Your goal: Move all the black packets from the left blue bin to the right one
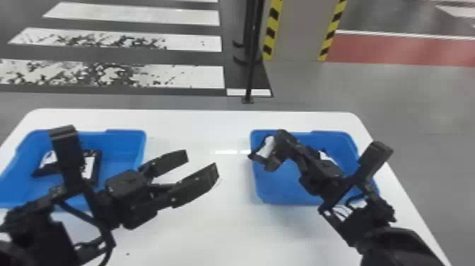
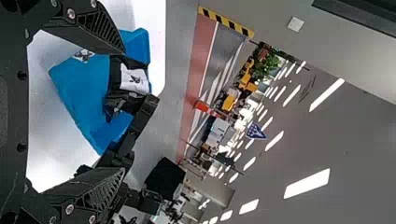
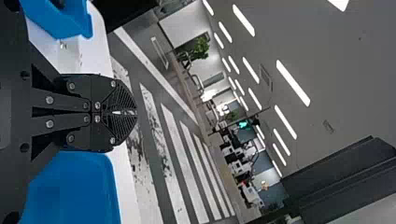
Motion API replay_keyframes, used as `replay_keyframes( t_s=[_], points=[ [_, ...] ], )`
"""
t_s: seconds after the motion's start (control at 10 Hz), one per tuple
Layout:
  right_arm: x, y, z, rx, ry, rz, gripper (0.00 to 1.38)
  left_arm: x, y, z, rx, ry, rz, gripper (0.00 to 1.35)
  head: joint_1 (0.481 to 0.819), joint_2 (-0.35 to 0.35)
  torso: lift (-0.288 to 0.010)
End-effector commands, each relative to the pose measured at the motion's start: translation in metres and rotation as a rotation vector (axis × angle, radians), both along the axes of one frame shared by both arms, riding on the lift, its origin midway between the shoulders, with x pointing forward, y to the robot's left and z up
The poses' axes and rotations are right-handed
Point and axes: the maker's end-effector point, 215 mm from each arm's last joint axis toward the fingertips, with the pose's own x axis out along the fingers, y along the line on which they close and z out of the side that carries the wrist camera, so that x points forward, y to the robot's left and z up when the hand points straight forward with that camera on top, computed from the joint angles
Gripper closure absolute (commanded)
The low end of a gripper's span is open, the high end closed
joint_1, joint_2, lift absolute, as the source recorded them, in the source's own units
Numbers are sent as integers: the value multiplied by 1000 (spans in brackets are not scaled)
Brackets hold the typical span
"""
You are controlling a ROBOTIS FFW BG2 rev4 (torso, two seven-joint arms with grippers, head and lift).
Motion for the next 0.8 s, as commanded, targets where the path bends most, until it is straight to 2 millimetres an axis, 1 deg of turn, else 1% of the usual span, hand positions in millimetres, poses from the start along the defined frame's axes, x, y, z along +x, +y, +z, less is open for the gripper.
replay_keyframes(
  t_s=[0.0,0.1,0.2,0.3,0.4,0.5,0.6,0.7],
  points=[
    [13,-37,-21,-83,27,-76,1234,0,7,-1,3,2,15,157,695,-122,-140],
    [17,-65,-28,-139,37,-139,855,0,12,-2,6,5,25,157,695,-144,-140],
    [14,-78,-34,-144,47,-163,486,0,15,-5,7,11,32,157,695,-168,-140],
    [8,-78,-38,-150,55,-163,300,0,20,-7,14,15,42,159,695,-190,-140],
    [-1,-75,-33,-180,41,-156,177,3,26,-10,28,15,56,157,695,-195,-140],
    [-17,-69,-21,-236,13,-147,156,12,45,-14,71,8,103,159,695,-193,-140],
    [-35,-62,-4,-289,-31,-148,156,22,74,-19,120,3,169,159,695,-178,-140],
    [-54,-58,12,-333,-72,-159,156,30,105,-28,178,11,236,159,695,-147,-140]
  ],
)
